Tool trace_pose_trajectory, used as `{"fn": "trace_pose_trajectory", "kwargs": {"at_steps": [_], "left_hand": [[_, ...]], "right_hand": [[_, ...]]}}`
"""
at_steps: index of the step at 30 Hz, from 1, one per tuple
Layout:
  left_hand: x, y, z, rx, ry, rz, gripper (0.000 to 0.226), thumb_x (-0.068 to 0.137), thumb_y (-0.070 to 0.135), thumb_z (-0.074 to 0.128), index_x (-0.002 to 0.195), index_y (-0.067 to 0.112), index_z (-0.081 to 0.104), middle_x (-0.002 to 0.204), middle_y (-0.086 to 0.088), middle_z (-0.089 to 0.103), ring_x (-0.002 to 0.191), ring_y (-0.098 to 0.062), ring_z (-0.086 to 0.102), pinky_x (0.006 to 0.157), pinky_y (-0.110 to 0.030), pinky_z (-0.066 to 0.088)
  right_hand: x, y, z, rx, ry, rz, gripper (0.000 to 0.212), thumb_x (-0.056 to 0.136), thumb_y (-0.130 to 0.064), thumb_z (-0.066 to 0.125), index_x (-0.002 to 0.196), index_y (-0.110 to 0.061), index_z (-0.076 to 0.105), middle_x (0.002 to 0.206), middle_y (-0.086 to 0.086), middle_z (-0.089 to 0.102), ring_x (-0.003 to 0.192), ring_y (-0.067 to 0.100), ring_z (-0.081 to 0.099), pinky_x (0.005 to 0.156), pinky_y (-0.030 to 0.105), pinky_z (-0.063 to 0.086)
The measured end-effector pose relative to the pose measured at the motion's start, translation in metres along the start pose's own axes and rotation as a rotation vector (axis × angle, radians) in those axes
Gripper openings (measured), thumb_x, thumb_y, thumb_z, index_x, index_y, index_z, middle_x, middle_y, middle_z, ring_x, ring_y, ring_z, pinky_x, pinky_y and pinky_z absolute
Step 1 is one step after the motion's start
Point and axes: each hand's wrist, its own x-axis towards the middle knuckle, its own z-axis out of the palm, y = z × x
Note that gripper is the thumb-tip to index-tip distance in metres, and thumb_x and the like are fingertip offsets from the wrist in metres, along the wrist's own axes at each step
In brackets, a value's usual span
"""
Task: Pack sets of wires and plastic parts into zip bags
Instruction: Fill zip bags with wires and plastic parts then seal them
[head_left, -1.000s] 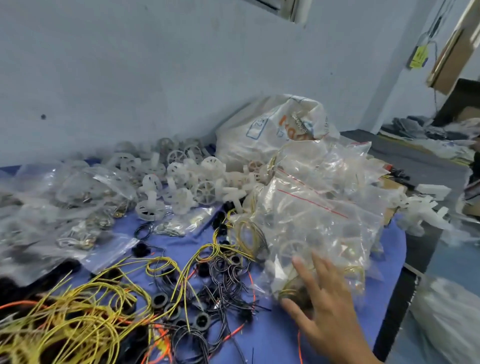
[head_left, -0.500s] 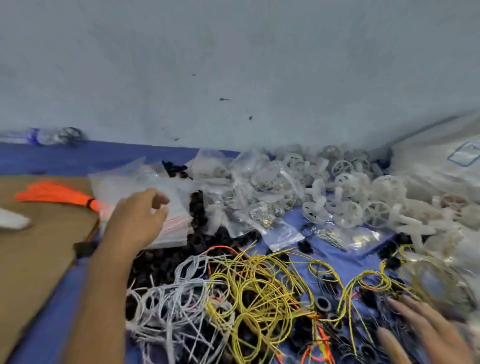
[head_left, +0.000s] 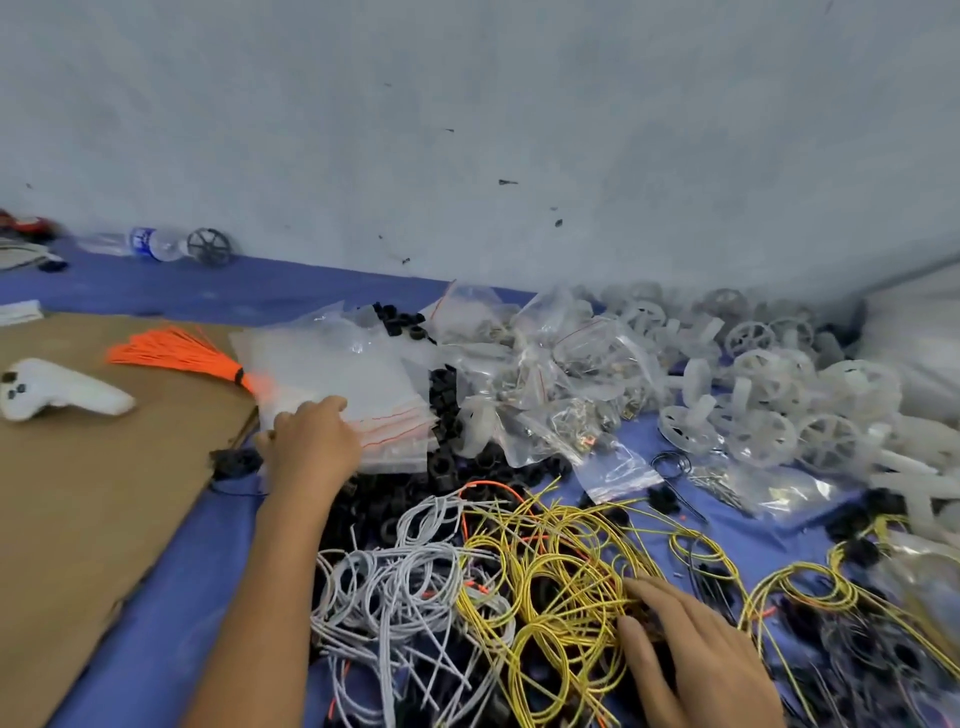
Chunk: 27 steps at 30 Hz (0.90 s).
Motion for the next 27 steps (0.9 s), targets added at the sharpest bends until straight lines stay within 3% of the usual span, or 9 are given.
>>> {"fn": "trace_pose_trajectory", "kwargs": {"at_steps": [2,5,10,13,17,20,22,24,27], "left_hand": [[0.0,-0.001,-0.003,-0.009,0.051,0.022,0.033,0.095,0.027,0.05,0.124,0.034,0.064,0.131,-0.003,0.06,0.121,-0.037,0.045,0.1,-0.046,0.032],[-0.002,-0.001,-0.008,-0.073,0.121,0.091,0.025,0.095,0.029,0.049,0.09,0.032,0.073,0.109,-0.002,0.069,0.099,-0.037,0.049,0.087,-0.044,0.037],[-0.002,0.007,-0.02,-0.194,0.123,0.114,0.025,0.098,0.019,0.044,0.091,0.017,0.068,0.098,-0.009,0.067,0.083,-0.031,0.05,0.074,-0.04,0.042],[-0.007,0.017,-0.031,-0.459,0.096,0.129,0.009,0.098,0.019,0.052,0.095,0.024,0.058,0.094,0.003,0.063,0.084,-0.022,0.054,0.069,-0.033,0.039],[-0.044,0.064,-0.046,-0.913,-0.189,0.282,0.028,0.088,0.014,0.071,0.1,0.037,0.061,0.098,0.007,0.068,0.09,-0.008,0.065,0.077,-0.022,0.051],[-0.085,0.11,-0.035,-0.957,-0.435,0.479,0.022,0.084,0.024,0.077,0.1,0.035,0.067,0.087,0.008,0.066,0.074,-0.003,0.065,0.065,-0.017,0.049],[-0.107,0.132,-0.026,-0.928,-0.54,0.632,0.022,0.084,0.027,0.077,0.105,0.032,0.07,0.074,0.012,0.058,0.063,-0.004,0.056,0.064,-0.018,0.045],[-0.125,0.144,-0.02,-0.914,-0.637,0.77,0.022,0.086,0.025,0.075,0.106,0.029,0.07,0.064,0.015,0.049,0.058,-0.004,0.047,0.059,-0.018,0.039],[-0.142,0.151,-0.015,-0.877,-0.706,0.888,0.018,0.088,0.033,0.073,0.105,0.032,0.066,0.057,0.015,0.045,0.052,-0.003,0.042,0.053,-0.014,0.035]], "right_hand": [[0.001,-0.002,0.0,-0.013,-0.004,-0.006,0.043,0.082,-0.052,0.045,0.104,-0.029,0.074,0.111,-0.012,0.071,0.096,0.016,0.07,0.08,0.035,0.051],[0.002,-0.003,-0.001,-0.013,0.013,-0.012,0.044,0.083,-0.052,0.044,0.103,-0.028,0.074,0.111,-0.011,0.071,0.095,0.017,0.071,0.079,0.036,0.051],[0.002,-0.002,0.001,-0.028,0.023,-0.029,0.044,0.083,-0.052,0.044,0.103,-0.028,0.074,0.111,-0.012,0.071,0.096,0.016,0.071,0.08,0.037,0.051],[0.002,0.001,0.004,-0.022,0.022,-0.031,0.042,0.084,-0.052,0.044,0.103,-0.029,0.074,0.111,-0.013,0.071,0.095,0.016,0.071,0.08,0.036,0.05],[0.002,-0.002,0.003,-0.036,0.075,-0.023,0.044,0.083,-0.052,0.046,0.107,-0.027,0.073,0.101,-0.01,0.072,0.092,0.019,0.071,0.084,0.035,0.045],[0.004,-0.007,-0.006,0.045,0.195,-0.007,0.05,0.08,-0.055,0.051,0.114,-0.023,0.07,0.103,-0.009,0.07,0.098,0.018,0.065,0.09,0.035,0.035],[0.012,-0.017,-0.024,0.293,0.194,0.055,0.046,0.08,-0.061,0.055,0.116,-0.036,0.065,0.104,-0.018,0.068,0.1,0.005,0.061,0.088,0.029,0.04],[0.026,-0.028,-0.041,0.641,0.031,0.226,0.045,0.075,-0.071,0.057,0.114,-0.048,0.057,0.101,-0.02,0.068,0.094,0.0,0.065,0.079,0.025,0.047],[0.045,-0.034,-0.055,0.861,-0.048,0.343,0.031,0.084,-0.062,0.061,0.101,-0.036,0.057,0.082,-0.011,0.068,0.075,0.004,0.065,0.067,0.026,0.052]]}}
